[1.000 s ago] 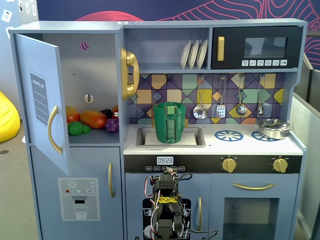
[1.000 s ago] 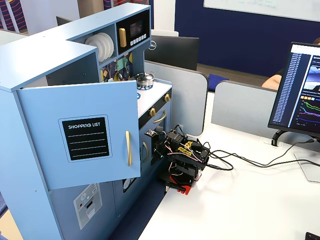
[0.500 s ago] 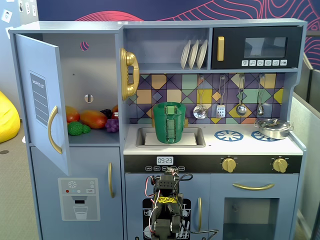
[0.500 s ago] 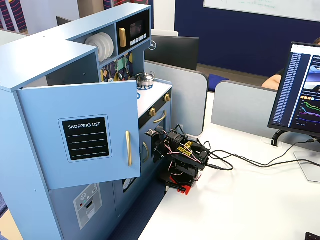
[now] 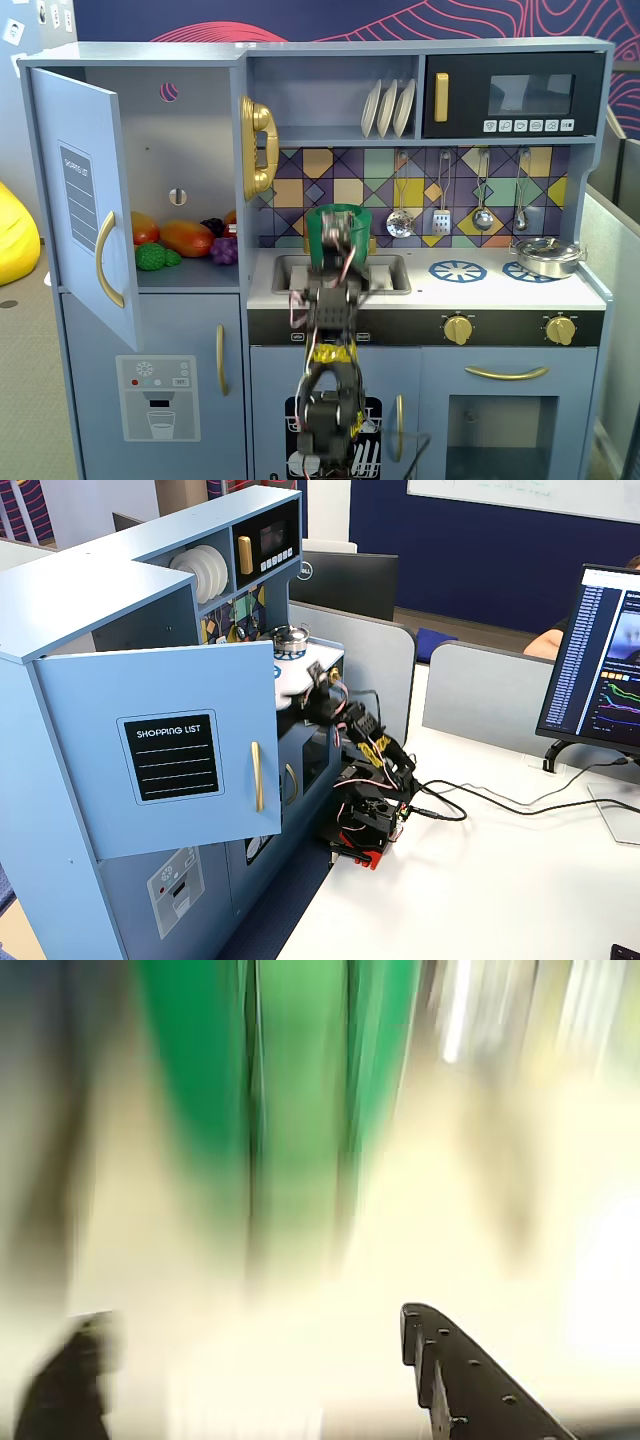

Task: Take off the lid from the green recipient and place it on the counter

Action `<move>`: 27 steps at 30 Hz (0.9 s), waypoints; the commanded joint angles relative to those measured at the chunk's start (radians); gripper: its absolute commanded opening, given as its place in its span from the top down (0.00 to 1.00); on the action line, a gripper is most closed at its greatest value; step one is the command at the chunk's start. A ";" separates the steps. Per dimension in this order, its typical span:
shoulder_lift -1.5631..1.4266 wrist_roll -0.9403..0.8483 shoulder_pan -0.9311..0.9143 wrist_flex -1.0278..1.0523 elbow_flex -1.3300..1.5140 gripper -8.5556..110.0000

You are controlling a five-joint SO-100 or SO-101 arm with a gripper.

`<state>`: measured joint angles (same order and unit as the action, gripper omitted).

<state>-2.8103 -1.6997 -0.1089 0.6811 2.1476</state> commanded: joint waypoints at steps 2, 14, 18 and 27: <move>0.146 -0.020 -0.023 -0.123 -0.192 0.61; 0.252 -0.028 -0.026 -0.166 -0.268 0.62; 0.299 -0.031 -0.020 -0.192 -0.299 0.62; 0.433 -0.044 -0.002 -0.229 -0.408 0.63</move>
<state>-2.4268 -1.7303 -0.1243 0.4909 1.8392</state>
